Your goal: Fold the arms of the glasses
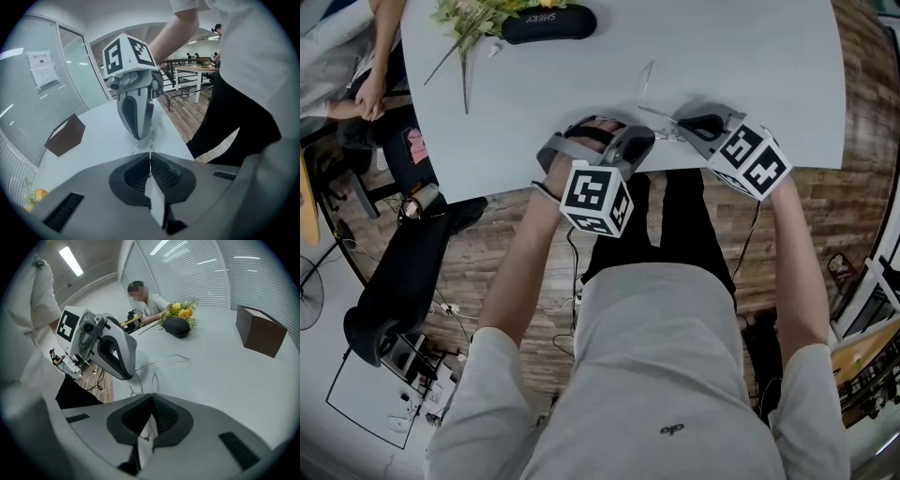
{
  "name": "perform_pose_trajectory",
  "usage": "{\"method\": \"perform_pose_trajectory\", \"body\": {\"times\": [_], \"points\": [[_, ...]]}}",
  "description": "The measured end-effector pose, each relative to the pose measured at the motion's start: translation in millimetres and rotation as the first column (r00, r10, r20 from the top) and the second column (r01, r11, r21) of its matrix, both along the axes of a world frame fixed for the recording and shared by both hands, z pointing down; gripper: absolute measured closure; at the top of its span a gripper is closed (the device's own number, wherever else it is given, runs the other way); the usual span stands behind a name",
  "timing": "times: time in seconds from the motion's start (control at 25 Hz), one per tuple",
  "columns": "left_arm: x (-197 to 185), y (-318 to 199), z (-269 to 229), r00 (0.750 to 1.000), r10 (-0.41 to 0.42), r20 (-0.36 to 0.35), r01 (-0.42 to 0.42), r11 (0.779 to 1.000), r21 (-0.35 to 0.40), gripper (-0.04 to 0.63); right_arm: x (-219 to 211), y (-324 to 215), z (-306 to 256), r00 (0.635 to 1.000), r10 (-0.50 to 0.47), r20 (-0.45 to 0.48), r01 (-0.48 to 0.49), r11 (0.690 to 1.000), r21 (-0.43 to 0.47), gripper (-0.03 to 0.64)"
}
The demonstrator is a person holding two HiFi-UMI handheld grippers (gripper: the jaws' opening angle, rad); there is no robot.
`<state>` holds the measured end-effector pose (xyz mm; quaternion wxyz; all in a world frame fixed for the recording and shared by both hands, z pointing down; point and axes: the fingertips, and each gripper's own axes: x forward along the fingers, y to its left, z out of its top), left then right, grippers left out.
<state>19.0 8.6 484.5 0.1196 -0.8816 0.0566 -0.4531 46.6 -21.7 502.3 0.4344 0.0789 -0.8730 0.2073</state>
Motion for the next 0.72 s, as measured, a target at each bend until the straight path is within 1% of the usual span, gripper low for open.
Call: {"method": "perform_pose_trajectory", "body": {"times": [0.12,0.24,0.36,0.56,0.72], "points": [[0,2,0,1.000,0.004,0.001,-0.004,1.000,0.000,0.574,0,0,1,1.000,-0.014,-0.009,0.014,1.000,0.008,0.606],[0,1,0,1.000,0.006,0.000,-0.006,1.000,0.001,0.574,0,-4,2,1.000,0.000,-0.018,0.001,1.000,0.016,0.598],[-1,1,-1,1.000,0.010,0.002,-0.010,1.000,0.001,0.574,-1,-4,0,1.000,0.019,-0.014,-0.019,1.000,-0.002,0.564],[-1,3,1,1.000,0.015,0.007,-0.015,1.000,0.002,0.574,-1,-7,-10,0.999,0.031,0.008,-0.031,1.000,-0.002,0.510],[0,3,1,1.000,0.016,0.006,-0.016,1.000,0.002,0.574,0,-1,-19,1.000,0.003,0.028,-0.003,1.000,0.002,0.432]]}}
